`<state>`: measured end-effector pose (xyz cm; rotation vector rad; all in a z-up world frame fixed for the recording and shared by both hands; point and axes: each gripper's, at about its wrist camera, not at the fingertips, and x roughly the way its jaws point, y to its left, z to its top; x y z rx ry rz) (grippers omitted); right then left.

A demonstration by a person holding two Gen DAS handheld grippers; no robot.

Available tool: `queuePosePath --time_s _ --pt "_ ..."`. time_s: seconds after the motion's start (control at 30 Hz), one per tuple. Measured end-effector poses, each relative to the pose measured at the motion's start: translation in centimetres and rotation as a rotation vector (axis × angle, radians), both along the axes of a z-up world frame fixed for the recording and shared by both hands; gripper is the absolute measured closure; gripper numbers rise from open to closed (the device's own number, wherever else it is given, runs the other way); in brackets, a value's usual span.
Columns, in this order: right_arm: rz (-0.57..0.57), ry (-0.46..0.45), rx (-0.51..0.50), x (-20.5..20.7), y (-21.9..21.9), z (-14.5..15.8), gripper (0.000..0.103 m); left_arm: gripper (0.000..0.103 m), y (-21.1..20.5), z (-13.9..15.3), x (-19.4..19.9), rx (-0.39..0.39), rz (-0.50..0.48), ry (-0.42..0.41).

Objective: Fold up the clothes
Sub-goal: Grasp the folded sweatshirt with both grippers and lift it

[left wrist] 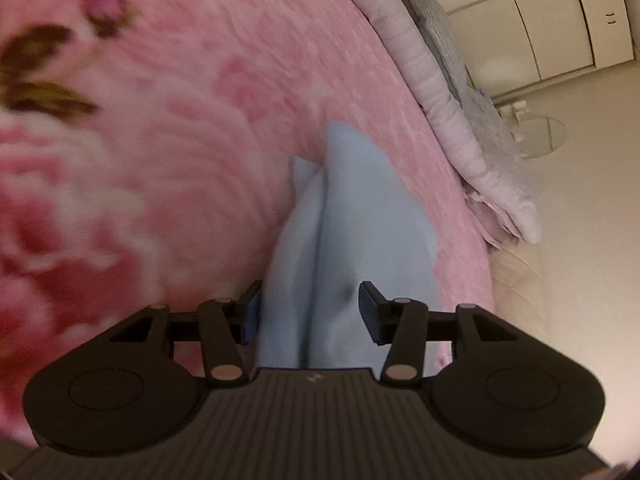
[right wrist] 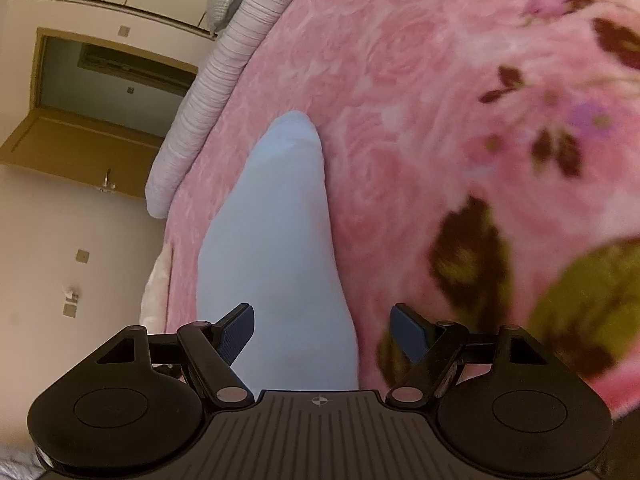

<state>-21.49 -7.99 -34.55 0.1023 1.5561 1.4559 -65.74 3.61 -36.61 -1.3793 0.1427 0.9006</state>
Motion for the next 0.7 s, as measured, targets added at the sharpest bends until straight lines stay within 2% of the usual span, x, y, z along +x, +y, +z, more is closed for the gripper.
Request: queuePosePath --time_s 0.17,0.3,0.33,0.37,0.43,0.57,0.7 --pt "0.028 0.03 0.0 -0.4 3.0 -1.0 0.025 0.059 2.6 -1.1 1.7 0.005 -0.074 -0.043" --pt "0.07 0.042 0.024 -1.0 5.2 -1.7 0.025 0.066 4.4 -2.0 2.4 0.001 -0.143 -0.086" --pt "0.078 0.035 0.024 -1.2 5.7 -1.9 0.03 0.069 4.8 -2.2 2.6 -0.006 -0.157 -0.095" --pt "0.084 0.022 0.015 -1.3 6.2 -2.0 0.055 0.072 5.3 -2.3 2.9 -0.015 -0.169 -0.104" --pt "0.095 -0.003 -0.005 -1.7 7.2 -2.3 0.071 0.076 6.0 -2.4 3.2 -0.046 -0.177 -0.116" --pt "0.085 0.007 -0.042 -4.4 8.4 1.8 0.078 0.08 7.0 -1.5 3.4 -0.098 -0.185 -0.111" --pt "0.071 0.024 -0.079 -7.3 9.5 6.5 0.081 0.081 7.8 2.7 2.2 -0.127 -0.165 -0.101"
